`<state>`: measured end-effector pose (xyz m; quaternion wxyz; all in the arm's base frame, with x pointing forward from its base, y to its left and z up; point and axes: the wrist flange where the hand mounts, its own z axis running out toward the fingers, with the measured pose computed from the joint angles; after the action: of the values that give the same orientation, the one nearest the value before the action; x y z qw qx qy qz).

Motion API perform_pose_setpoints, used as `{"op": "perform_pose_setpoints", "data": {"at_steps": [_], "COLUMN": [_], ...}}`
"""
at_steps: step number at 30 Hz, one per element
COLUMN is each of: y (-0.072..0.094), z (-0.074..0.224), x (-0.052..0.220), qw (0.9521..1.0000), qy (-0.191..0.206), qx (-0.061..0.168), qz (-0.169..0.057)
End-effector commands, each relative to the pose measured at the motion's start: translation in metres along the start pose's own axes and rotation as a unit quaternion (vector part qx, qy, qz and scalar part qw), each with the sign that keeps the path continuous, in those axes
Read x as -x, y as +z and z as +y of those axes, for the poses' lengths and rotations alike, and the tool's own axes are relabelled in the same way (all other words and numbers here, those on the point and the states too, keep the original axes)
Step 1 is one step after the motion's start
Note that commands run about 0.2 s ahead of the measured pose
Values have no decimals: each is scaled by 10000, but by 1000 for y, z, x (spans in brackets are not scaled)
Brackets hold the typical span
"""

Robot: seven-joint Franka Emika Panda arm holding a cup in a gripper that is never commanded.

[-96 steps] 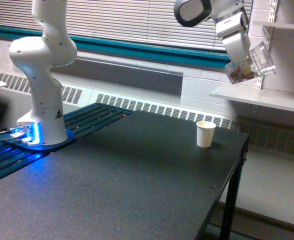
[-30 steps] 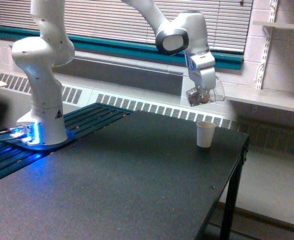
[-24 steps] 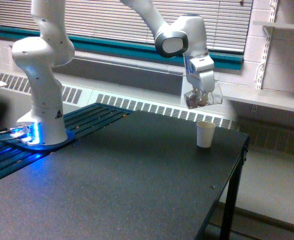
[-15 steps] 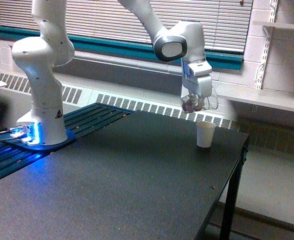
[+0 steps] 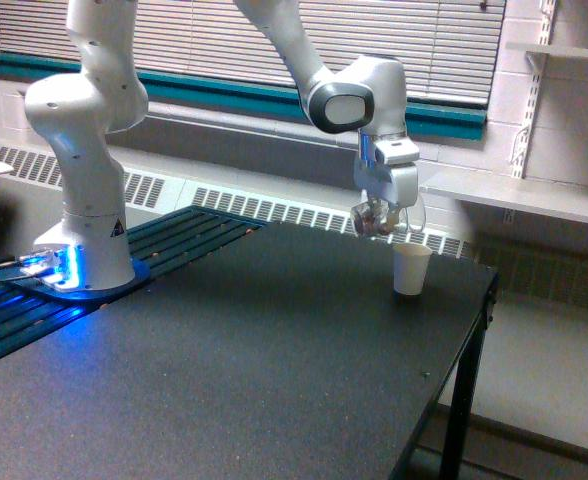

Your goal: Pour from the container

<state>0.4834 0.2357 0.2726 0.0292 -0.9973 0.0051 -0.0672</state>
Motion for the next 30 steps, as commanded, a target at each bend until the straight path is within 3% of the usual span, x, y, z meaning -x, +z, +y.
{"op": "perform_pose_setpoints", "data": {"at_steps": [1, 30], "y": [8, 21], "z": [-10, -24], "x": [5, -2], "qw": [9998, 9957], "qy": [-90, -493], "qx": [146, 698], "qz": [-107, -346]}}
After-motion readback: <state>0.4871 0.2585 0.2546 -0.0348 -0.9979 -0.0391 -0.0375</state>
